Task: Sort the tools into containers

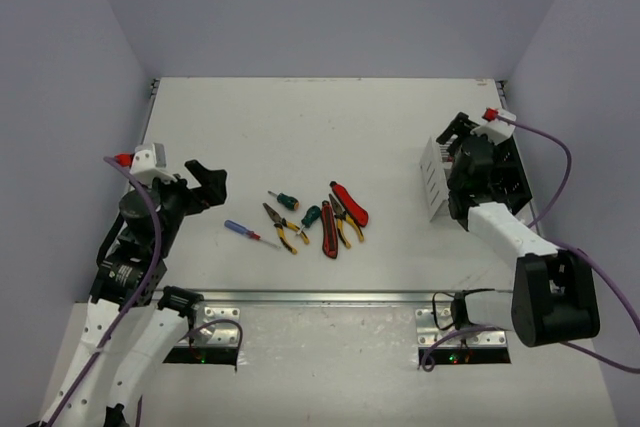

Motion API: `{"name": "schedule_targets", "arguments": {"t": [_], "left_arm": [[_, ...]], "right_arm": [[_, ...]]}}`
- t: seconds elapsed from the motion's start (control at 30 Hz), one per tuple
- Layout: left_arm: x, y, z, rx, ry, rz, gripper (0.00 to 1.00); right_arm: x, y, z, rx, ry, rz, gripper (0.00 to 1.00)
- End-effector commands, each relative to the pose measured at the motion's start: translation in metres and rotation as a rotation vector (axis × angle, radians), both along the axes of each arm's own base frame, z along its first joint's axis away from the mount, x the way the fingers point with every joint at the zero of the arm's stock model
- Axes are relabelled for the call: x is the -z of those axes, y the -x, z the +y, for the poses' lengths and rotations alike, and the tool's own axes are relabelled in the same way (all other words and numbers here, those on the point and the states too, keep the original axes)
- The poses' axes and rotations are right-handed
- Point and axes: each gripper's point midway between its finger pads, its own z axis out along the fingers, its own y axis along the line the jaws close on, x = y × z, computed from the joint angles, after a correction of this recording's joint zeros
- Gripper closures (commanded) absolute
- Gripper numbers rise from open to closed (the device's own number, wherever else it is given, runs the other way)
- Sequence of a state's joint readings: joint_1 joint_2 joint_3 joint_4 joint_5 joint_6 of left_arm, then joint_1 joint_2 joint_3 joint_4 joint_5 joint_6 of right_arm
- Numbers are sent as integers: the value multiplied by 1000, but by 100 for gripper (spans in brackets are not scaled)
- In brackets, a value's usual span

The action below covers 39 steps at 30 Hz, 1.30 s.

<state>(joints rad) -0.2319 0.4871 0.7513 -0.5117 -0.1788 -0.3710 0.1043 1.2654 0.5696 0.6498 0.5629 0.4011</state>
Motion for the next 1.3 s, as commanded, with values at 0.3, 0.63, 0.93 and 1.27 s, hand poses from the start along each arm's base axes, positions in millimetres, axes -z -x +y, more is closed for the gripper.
{"name": "schedule_targets", "arguments": {"t": [0.3,0.63,0.93,1.27], "left_arm": [[0,-10,10,-86,-3,13,0],[81,-18,18,-428,219,434,0],[200,-17,-14,-587,226,848,15],[257,-8,-16,-655,166,977,46]], "right_arm": [[-62,4,118,-493,45,196,16],[-15,82,194,-774,87,622,13],[-11,107,193,-837,97,620,10],[-20,115,200,-897,77,569,10]]}}
